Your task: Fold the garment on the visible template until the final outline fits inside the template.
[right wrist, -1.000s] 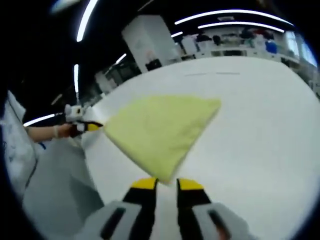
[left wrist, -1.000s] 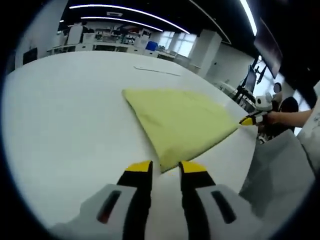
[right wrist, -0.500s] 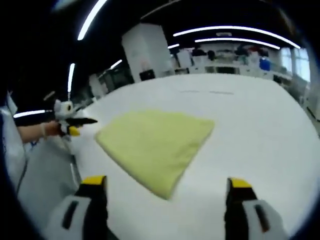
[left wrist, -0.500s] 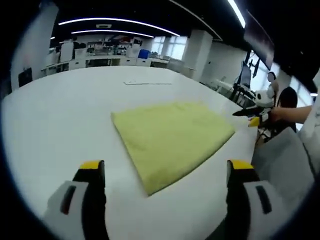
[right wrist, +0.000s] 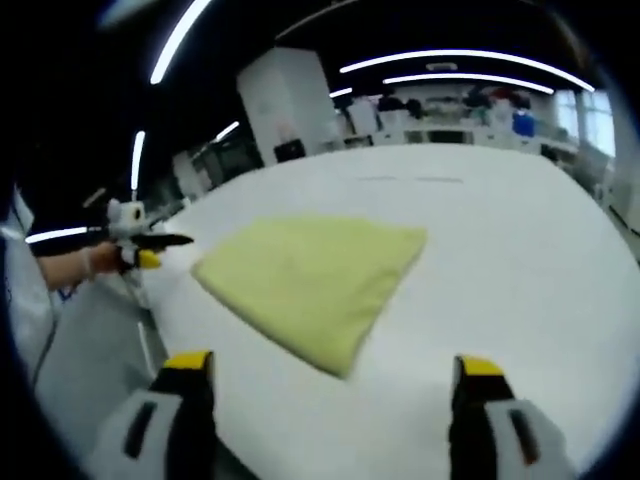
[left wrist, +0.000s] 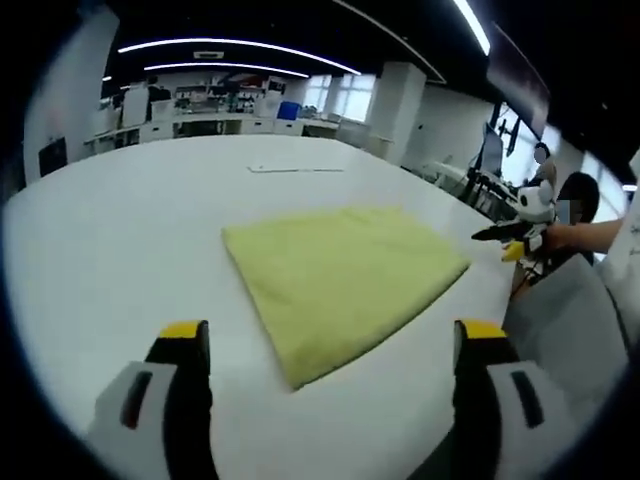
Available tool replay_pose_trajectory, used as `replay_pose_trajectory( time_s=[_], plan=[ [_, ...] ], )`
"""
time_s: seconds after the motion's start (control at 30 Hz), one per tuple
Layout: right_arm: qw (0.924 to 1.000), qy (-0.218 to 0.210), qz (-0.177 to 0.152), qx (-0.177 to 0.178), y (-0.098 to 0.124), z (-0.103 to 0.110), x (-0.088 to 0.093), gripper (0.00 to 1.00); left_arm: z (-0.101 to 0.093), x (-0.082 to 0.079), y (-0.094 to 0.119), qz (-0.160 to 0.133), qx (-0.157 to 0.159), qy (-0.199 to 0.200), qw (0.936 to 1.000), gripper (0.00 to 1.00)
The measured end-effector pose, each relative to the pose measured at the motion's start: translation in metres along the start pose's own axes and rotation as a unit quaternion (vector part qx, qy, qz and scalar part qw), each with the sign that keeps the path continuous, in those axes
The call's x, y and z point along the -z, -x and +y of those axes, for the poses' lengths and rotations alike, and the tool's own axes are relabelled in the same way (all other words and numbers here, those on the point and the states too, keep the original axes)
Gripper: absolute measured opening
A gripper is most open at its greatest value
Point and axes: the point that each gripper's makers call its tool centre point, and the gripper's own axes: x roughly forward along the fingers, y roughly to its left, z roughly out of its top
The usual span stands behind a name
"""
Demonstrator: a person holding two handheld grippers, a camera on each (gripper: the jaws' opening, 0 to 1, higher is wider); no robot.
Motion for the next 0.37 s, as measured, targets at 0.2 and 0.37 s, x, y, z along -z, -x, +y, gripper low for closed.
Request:
replay_pose_trajectory(
  time_s=[0.2,0.37],
  plan=[
    [0.9998,-0.014,-0.01,0.003,0.0022,-0.0006,-0.0026,0.99,-0.0059,0.0057,0.0004,0.006,0.007,0.0,1.0,0.98],
    [0.9999,-0.016,-0.007,0.001,0.0005,0.0021,-0.0006,0.99,-0.0096,0.0071,0.002,0.003,0.013,0.003,0.9999,0.96]
  ],
)
